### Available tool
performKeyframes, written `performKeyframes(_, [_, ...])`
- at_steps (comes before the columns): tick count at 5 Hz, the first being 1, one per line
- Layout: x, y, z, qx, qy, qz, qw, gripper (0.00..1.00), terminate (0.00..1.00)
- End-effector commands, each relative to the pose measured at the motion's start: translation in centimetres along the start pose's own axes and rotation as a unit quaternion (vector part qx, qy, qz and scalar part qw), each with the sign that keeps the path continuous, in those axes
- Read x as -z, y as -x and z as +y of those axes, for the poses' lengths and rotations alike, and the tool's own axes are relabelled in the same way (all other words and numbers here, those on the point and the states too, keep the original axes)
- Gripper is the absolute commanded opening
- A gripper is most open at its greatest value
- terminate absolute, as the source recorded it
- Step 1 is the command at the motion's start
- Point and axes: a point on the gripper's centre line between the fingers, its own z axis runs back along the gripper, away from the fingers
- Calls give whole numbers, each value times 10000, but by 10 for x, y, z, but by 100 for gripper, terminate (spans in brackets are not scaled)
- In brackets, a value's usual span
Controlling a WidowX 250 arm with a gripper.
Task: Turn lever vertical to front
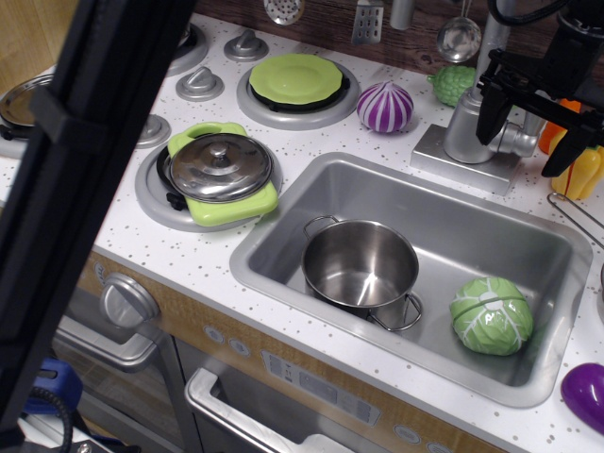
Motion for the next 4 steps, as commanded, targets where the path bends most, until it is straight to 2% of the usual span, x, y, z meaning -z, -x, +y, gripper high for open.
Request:
performKeyframes(1, [0, 0, 0, 0, 0, 0, 10000, 100, 0])
performKeyframes(2, [-11, 3, 2, -81, -166, -437, 9989, 100, 0])
performKeyframes(3, [-24, 5, 4, -115, -337, -677, 9971, 100, 0])
performKeyframes(4, [-36, 1, 5, -193, -503, -1108, 9924, 100, 0])
